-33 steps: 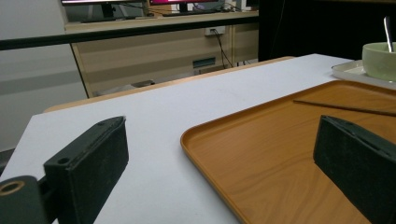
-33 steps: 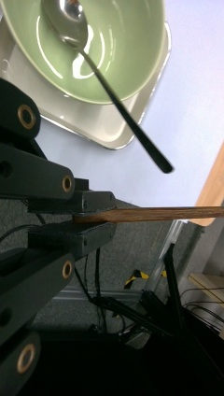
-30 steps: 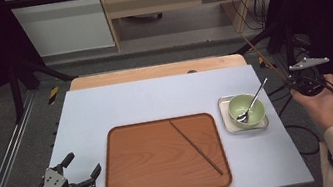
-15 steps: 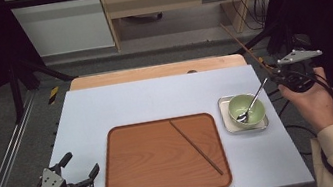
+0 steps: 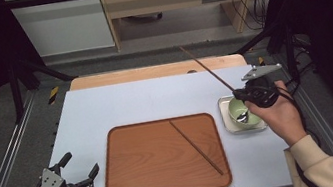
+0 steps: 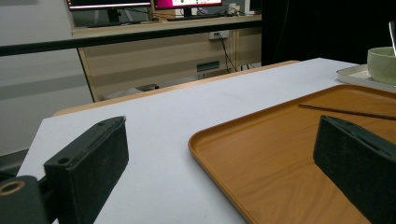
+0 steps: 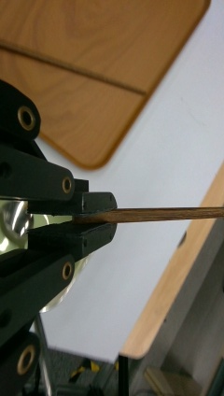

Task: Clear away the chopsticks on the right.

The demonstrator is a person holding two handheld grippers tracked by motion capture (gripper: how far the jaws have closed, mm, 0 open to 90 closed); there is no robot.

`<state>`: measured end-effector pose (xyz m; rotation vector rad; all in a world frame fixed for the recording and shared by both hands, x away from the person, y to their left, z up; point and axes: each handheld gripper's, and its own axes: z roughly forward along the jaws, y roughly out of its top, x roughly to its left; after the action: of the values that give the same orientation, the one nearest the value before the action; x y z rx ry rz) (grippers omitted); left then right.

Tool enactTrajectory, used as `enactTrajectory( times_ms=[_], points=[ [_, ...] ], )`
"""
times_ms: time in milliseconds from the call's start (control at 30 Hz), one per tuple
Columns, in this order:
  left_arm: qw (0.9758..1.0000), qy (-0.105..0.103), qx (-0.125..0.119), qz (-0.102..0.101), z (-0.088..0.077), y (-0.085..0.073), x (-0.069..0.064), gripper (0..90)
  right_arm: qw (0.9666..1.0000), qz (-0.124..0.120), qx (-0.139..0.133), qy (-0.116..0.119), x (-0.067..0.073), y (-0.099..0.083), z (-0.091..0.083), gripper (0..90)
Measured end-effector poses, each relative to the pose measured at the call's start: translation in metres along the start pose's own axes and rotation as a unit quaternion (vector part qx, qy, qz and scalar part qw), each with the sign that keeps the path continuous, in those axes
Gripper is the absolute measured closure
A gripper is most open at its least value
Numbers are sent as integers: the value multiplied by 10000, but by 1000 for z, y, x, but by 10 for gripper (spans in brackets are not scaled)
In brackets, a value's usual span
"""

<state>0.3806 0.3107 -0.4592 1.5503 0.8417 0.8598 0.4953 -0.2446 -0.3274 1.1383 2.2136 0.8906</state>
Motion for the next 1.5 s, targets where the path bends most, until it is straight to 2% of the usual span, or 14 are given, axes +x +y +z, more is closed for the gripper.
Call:
enactTrajectory(
  times_ms=[33, 233, 267, 333, 400, 500, 700, 900, 1067, 1133, 1200, 1300, 1333, 1500],
  points=[
    [10000, 6, 8, 11, 0, 0, 0, 30, 10000, 0, 0, 0, 0, 0, 0, 845],
    [10000, 11, 0, 48, 0, 1, -1, 31, 9991, -53, 139, 408, 34, -4, 18, 845],
    [10000, 11, 0, 48, 0, 1, -1, 31, 9991, -53, 139, 408, 34, -4, 18, 845],
    [10000, 9, -1, 55, 0, 1, -1, 31, 9983, -80, 208, 540, 46, -7, 25, 845],
    [10000, 7, -3, 55, 0, 1, -1, 31, 9980, -65, 241, 582, 50, -9, 27, 845],
    [10000, 11, 5, 51, 0, 1, -1, 32, 9965, -31, 330, 773, 62, -19, 36, 845],
    [10000, 0, 2, 64, 0, 1, -1, 32, 9941, 13, 514, 959, 81, -38, 43, 845],
    [10000, 14, -21, 46, -1, 2, -1, 33, 9931, 88, 516, 1050, 89, -49, 42, 845],
    [10000, 8, 3, 67, -1, 2, 0, 33, 9918, 256, 602, 1095, 95, -63, 42, 844],
    [10000, 9, -4, 63, -1, 2, 0, 33, 9917, 223, 594, 1119, 96, -68, 41, 844],
    [10000, 7, -8, 59, -1, 2, 0, 33, 9905, 329, 672, 1149, 100, -72, 38, 844],
    [10000, -1, 4, 78, -1, 2, 0, 34, 9903, 236, 736, 1152, 104, -79, 37, 844],
    [10000, -4, 5, 79, -1, 2, 0, 34, 9896, 337, 788, 1155, 107, -81, 36, 844],
    [10000, -10, 8, 79, -1, 2, 0, 34, 9885, 277, 874, 1203, 115, -91, 34, 844]
  ],
)
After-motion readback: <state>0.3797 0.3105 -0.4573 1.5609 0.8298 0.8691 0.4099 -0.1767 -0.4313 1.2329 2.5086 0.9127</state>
